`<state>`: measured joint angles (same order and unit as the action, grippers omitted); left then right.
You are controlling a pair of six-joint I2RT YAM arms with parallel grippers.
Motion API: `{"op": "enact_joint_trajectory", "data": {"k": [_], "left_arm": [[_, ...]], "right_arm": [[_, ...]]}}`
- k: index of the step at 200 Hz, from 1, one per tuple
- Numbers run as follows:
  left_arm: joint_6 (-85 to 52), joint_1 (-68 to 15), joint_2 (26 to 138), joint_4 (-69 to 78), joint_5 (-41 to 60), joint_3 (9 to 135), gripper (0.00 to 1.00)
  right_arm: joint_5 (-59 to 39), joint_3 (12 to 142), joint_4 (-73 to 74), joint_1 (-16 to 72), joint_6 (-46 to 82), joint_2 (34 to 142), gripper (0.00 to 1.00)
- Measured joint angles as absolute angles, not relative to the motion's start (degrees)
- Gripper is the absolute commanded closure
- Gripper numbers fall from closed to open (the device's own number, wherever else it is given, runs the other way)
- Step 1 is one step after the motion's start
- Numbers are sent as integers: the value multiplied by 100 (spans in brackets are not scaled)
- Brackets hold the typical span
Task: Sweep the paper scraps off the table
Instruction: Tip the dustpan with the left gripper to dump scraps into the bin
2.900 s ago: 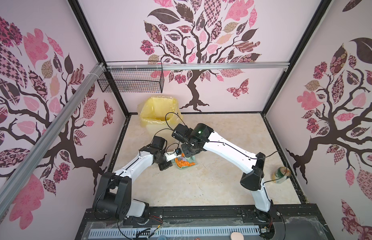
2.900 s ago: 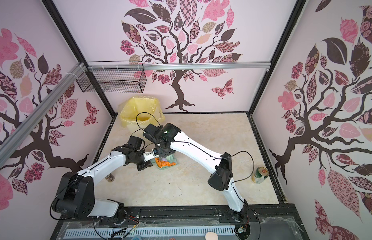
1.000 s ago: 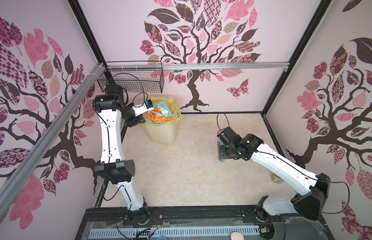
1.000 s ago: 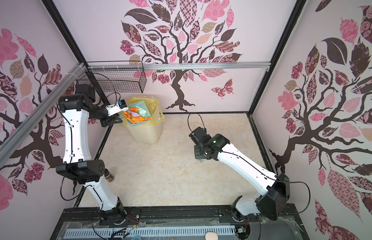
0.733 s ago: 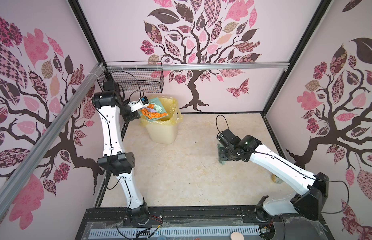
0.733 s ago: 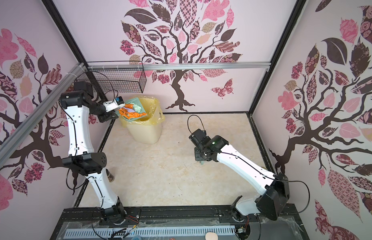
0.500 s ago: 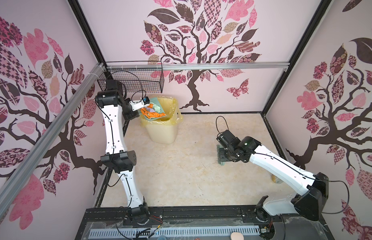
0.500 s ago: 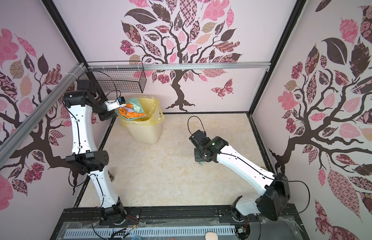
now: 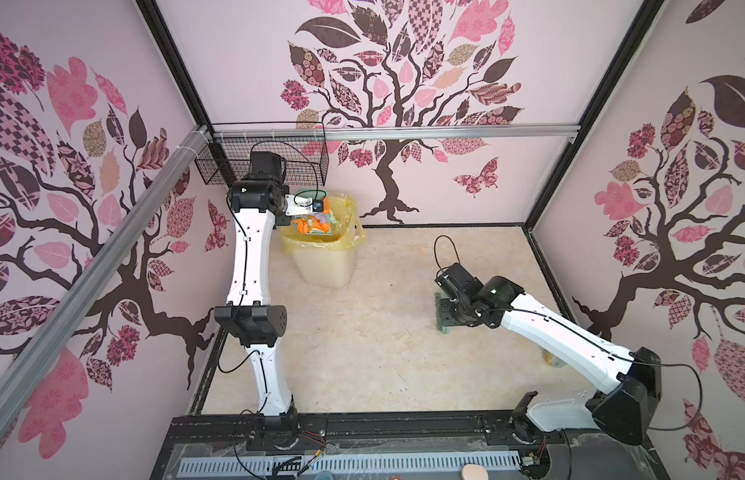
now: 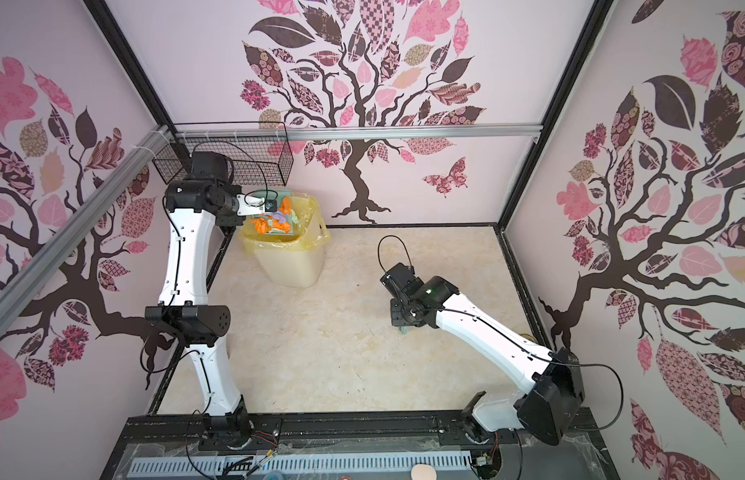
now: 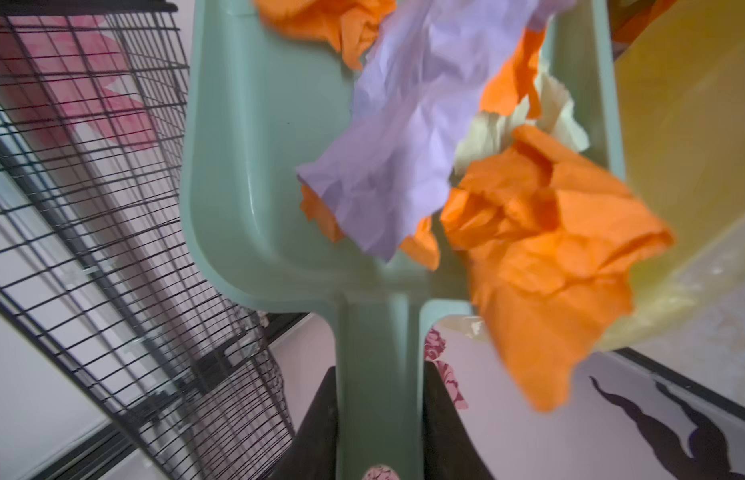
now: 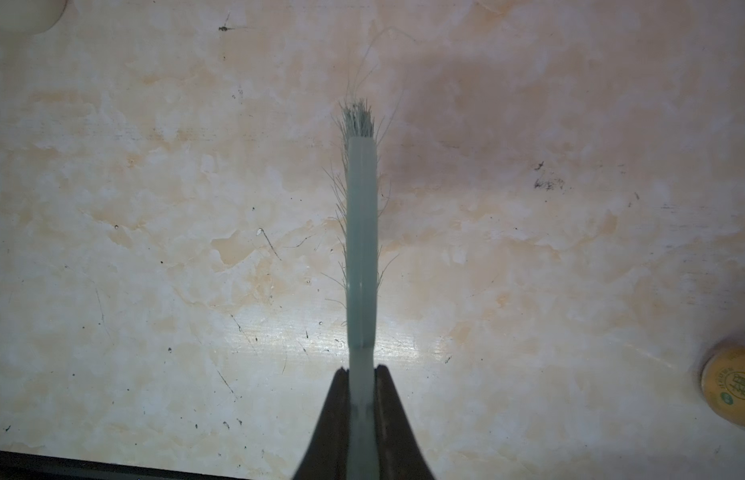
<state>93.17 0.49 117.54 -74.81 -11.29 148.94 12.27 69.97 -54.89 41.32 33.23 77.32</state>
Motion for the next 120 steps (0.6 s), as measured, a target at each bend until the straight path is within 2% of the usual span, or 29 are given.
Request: {"op": "enact_joint_trajectory", "data": {"k": [53,120], "left_arm": [[10029,-117,10792,-6497,-1575,13417,100],[10503,-331,10062,-5621,-1708,12322,100]], "right_arm": [[1210,6893,-5402,4132,3323,7679,100],[1186,6871,-5371,4132,3332,7653,100]]}}
